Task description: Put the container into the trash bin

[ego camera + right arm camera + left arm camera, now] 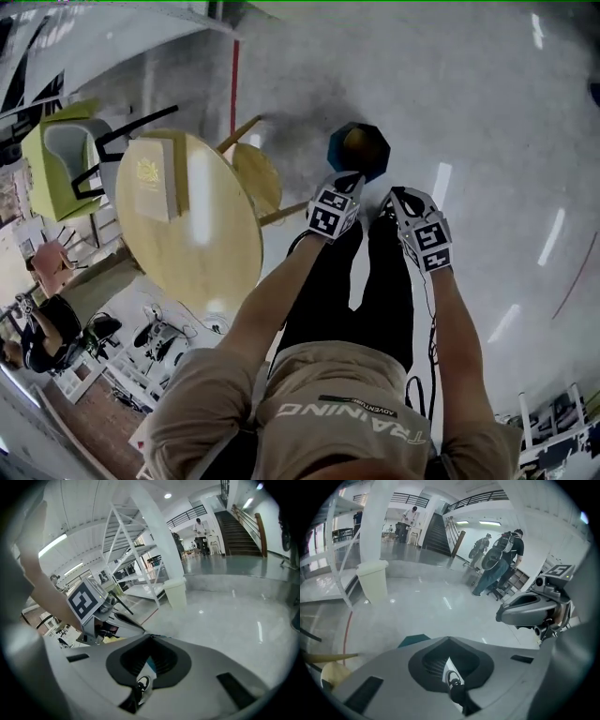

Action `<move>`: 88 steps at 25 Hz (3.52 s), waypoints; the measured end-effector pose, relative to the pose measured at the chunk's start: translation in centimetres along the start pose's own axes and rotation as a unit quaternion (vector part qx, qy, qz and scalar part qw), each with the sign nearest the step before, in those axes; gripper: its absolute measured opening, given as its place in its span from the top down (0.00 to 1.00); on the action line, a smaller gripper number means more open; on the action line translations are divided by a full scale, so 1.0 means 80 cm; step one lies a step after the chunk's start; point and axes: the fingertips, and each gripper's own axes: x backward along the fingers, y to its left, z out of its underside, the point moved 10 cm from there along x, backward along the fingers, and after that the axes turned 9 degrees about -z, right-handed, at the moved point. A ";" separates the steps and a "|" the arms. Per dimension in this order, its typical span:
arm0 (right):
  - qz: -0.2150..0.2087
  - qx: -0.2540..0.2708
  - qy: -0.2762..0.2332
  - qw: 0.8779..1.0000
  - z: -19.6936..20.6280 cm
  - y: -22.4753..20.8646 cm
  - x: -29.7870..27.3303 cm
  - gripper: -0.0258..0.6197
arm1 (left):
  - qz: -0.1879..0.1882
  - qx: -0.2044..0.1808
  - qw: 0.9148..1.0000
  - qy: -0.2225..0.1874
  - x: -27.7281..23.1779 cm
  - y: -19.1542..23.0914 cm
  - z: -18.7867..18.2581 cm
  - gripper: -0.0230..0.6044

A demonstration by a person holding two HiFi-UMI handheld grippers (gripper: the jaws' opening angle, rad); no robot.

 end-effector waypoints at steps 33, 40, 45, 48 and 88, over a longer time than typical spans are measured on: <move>0.062 0.107 -0.130 0.984 -0.235 0.231 0.249 0.96 | -0.020 -0.021 0.971 -0.237 0.431 -0.086 -0.157 0.96; 0.063 0.131 -0.209 0.967 -0.283 0.266 0.294 0.96 | -0.032 -0.012 0.953 -0.301 0.485 -0.075 -0.182 0.96; 0.069 0.150 -0.237 0.957 -0.322 0.285 0.318 0.96 | -0.045 -0.041 0.934 -0.352 0.531 -0.080 -0.215 0.96; 0.075 0.163 -0.250 0.952 -0.338 0.296 0.323 0.96 | -0.043 -0.036 0.921 -0.386 0.554 -0.078 -0.226 0.96; 0.109 0.165 -0.267 0.943 -0.343 0.305 0.326 0.96 | -0.059 -0.048 0.918 -0.389 0.546 -0.052 -0.227 0.96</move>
